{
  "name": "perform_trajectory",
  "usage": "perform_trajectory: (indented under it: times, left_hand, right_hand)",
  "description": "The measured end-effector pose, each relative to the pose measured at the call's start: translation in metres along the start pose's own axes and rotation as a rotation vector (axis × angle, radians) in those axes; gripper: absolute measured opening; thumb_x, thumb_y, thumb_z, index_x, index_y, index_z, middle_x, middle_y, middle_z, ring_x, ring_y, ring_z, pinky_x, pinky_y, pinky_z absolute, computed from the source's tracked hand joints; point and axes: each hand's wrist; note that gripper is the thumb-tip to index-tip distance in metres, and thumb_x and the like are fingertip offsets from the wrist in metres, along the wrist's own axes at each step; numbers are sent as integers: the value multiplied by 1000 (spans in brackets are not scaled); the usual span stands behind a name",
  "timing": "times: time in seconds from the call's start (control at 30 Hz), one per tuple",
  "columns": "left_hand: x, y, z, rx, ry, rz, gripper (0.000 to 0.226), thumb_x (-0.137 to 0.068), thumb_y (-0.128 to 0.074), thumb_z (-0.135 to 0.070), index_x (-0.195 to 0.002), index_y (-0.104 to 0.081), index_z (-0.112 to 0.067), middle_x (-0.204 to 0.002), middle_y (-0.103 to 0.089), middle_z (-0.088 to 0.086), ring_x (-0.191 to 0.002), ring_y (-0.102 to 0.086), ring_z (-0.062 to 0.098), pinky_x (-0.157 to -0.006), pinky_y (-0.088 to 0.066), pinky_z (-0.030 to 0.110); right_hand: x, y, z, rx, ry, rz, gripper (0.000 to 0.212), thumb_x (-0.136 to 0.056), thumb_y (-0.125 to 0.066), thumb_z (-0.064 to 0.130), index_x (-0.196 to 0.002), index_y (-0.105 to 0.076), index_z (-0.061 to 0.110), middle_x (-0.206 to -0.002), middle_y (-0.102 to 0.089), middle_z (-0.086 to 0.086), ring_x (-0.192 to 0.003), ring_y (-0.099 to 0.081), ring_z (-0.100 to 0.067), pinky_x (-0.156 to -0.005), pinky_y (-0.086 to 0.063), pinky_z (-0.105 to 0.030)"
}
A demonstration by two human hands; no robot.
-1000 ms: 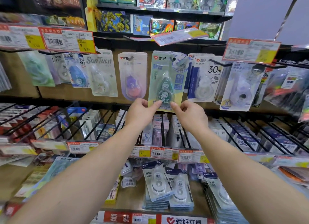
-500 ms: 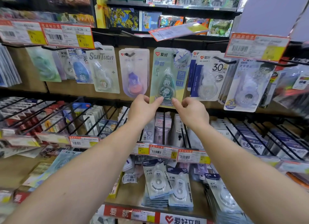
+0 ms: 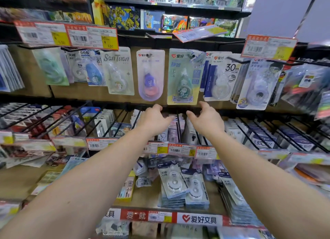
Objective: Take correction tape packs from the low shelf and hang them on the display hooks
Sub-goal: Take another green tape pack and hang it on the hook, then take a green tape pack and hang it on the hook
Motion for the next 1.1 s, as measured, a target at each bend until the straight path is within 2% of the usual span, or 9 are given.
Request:
perform_trajectory:
  times: [0.1,0.23,0.5,0.7,0.87,1.1]
  left_hand:
    - [10,6,13,-213,-69,-7,72,-90,-52,-64,-145,-44,-19,-142,-52,12,-132,-44,36,-107,-41,45]
    - [24,15,30,-354,-139,13,70,-91,-43,-66,-141,-48,-17,-141,-52,14,-133,-43,36,-110,-36,47]
    - [67,35,51,-323,-154,29,66,-91,-48,-63,-143,-45,-23,-147,-45,11,-138,-36,34,-111,-29,47]
    - [99,50,75,-297,-142,-4,68,-92,-47,-64,-147,-39,-25,-150,-41,7,-140,-32,31,-113,-25,45]
    - [136,57,104,-332,-146,-104,63,-92,-49,-61,-141,-45,-22,-141,-50,7,-133,-41,30,-109,-33,45]
    - [184,65,161,-335,-20,-99,58,-92,-52,-57,-139,-49,-22,-139,-53,4,-133,-42,29,-110,-34,43]
  right_hand:
    - [19,-2,10,136,9,21,60,-95,-48,53,-145,-42,21,-130,-59,-13,-122,-51,-37,-99,-45,-46]
    - [48,-12,26,204,23,25,61,-94,-48,55,-148,-41,27,-138,-56,-9,-127,-48,-34,-100,-43,-43]
    - [96,-24,49,246,9,83,60,-94,-48,57,-145,-43,26,-140,-52,-9,-130,-43,-34,-105,-38,-44]
    - [129,-27,67,207,83,73,60,-93,-50,56,-145,-44,28,-144,-49,-5,-136,-38,-31,-107,-36,-44]
    - [160,-33,78,202,182,106,58,-94,-47,57,-144,-45,27,-144,-51,-3,-131,-43,-29,-104,-37,-41]
    - [202,-60,104,145,253,231,57,-95,-48,55,-146,-43,28,-143,-52,-3,-131,-43,-29,-103,-38,-43]
Point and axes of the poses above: each hand's wrist, its own x-axis away from the middle knuckle, its own y-axis out of the back of the hand, z = x × y
